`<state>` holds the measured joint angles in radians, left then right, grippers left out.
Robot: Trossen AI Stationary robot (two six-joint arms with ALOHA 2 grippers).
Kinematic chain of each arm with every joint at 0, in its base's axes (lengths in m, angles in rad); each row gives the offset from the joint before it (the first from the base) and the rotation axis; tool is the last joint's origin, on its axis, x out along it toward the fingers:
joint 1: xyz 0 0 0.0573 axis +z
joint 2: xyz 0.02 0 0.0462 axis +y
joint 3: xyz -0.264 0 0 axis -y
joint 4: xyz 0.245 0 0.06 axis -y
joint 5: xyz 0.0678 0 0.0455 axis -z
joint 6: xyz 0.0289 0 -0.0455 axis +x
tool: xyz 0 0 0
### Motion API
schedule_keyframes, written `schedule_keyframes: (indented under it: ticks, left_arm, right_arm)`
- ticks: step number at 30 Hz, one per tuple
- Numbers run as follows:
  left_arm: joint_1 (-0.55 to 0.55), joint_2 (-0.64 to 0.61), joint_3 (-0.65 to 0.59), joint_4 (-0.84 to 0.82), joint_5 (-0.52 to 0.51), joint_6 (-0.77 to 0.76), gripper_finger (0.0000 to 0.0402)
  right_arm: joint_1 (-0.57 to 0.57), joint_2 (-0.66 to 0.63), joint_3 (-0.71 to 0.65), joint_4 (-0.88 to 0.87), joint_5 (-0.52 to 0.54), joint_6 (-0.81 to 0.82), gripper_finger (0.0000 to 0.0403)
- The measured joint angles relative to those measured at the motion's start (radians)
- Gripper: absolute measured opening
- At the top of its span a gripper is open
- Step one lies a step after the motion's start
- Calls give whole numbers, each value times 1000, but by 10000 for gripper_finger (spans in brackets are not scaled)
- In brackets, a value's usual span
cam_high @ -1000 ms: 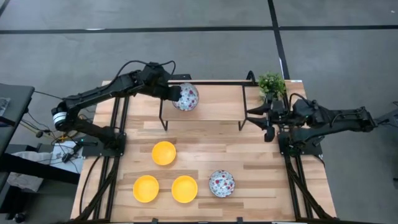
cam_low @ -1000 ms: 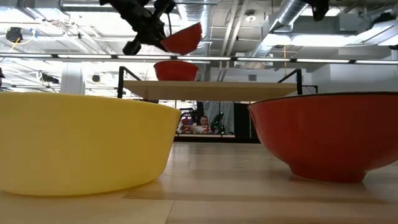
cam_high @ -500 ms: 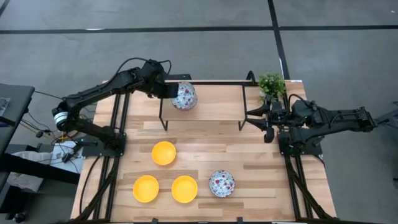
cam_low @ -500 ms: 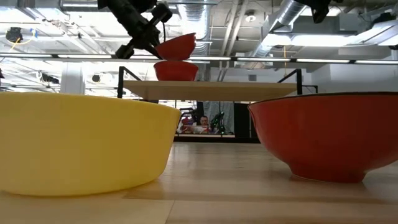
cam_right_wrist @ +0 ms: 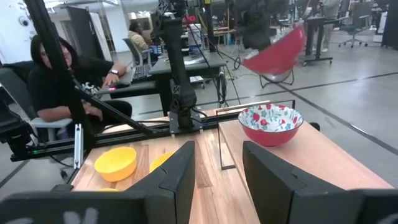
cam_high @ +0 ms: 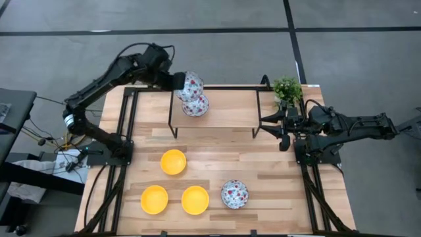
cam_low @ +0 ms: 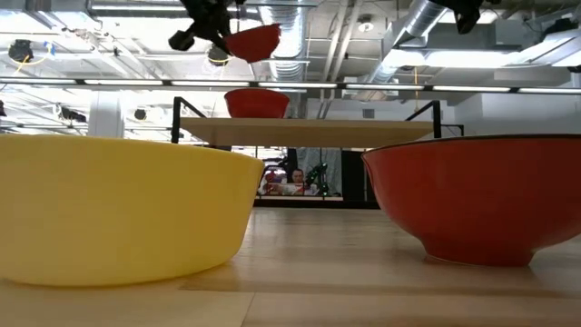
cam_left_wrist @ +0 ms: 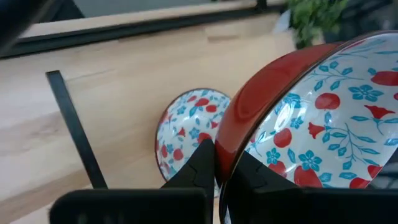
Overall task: Pick & Place Mini bowls
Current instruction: Stack the right white patterned bowl on the white patterned bowl on the shelf
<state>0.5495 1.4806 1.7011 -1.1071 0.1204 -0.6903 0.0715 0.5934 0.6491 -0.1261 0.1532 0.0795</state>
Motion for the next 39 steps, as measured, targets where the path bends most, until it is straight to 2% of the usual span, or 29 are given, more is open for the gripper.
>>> schedule_keyframes:
  ticks: [5,11,26,39]
  left_arm:
    - [0,109,79,-110,11,32,10]
    - [-10,172,93,-145,27,49,10]
    - [-21,243,93,-187,12,102,10]
    - [-21,245,93,-188,7,131,10]
  right_arm:
    - [0,0,0,0,0,0,123]
    - [0,0,0,0,0,0,123]
    - [0,0,0,-2,0,0,123]
    - [0,0,0,-2,1,0,123]
